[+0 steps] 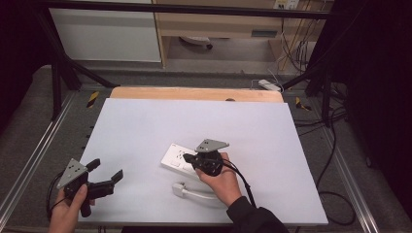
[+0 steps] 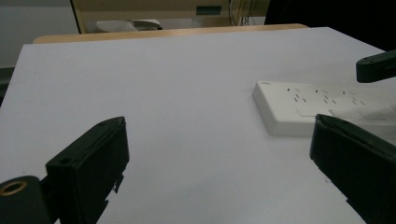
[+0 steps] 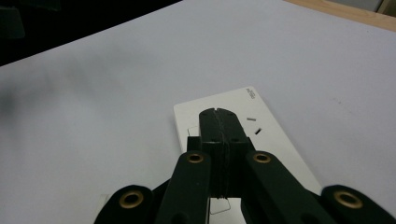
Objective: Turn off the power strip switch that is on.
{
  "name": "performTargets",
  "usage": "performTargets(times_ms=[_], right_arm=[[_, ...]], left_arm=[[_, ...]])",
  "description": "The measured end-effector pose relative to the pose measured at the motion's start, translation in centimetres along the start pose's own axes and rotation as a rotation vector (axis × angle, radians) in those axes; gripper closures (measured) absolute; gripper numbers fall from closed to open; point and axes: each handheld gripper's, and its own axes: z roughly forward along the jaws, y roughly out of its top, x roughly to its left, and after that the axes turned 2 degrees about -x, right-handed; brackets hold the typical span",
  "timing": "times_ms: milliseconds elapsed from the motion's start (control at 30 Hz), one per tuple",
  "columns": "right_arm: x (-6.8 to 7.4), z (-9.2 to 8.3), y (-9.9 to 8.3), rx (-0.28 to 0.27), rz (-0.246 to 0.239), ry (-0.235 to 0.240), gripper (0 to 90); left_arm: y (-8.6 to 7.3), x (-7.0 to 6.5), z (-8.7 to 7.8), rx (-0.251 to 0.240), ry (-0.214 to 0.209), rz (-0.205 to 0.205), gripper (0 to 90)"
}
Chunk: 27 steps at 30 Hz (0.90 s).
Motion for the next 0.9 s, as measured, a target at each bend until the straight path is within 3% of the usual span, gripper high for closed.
performTargets(times_ms=[900], right_arm=[[0.9, 1.5, -1.9, 0.077, 0.007, 0.016, 90.0]], left_arm=[[0.0, -0.1, 0.0, 0.001, -0.001, 0.004, 4.6]])
